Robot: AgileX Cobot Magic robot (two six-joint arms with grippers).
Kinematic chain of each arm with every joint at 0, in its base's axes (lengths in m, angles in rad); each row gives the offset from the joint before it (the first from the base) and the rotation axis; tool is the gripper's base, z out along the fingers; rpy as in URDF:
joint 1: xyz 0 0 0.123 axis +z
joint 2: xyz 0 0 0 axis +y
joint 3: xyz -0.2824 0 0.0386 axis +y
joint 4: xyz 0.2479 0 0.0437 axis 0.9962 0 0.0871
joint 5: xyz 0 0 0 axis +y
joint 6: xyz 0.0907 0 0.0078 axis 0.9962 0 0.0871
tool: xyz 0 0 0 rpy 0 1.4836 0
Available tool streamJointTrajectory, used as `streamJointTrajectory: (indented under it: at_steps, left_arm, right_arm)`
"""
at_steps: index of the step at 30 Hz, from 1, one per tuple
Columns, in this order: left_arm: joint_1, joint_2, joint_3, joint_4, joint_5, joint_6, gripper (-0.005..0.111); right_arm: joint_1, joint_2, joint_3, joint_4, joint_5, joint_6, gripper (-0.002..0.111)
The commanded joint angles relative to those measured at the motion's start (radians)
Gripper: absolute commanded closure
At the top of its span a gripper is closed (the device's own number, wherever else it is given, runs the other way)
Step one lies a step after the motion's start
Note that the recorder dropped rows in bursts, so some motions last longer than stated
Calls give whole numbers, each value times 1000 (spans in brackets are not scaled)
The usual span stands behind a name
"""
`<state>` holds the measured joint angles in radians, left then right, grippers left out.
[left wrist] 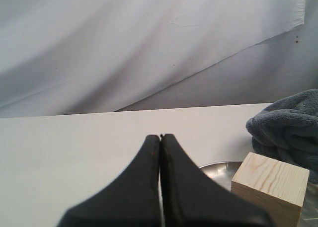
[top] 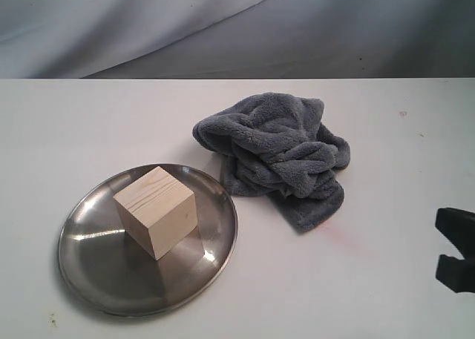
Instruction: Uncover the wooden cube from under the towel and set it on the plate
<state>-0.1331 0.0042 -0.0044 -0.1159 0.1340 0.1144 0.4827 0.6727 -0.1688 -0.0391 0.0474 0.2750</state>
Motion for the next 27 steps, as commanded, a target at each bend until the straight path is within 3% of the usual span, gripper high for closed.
streamJointTrajectory:
  at_steps: [1,16,27]
  left_arm:
    - [-5,-4,4,-2,-3,-3,107]
    - [-5,-4,4,-2,-3,-3,107]
    - [-5,-4,4,-2,-3,-3,107]
  right_arm:
    - [-74,-147,71,7,-20,-38,108]
    - [-218,-557,169,-21,40,-67,108]
    - [-262,-673,169,-38,97,-85,108]
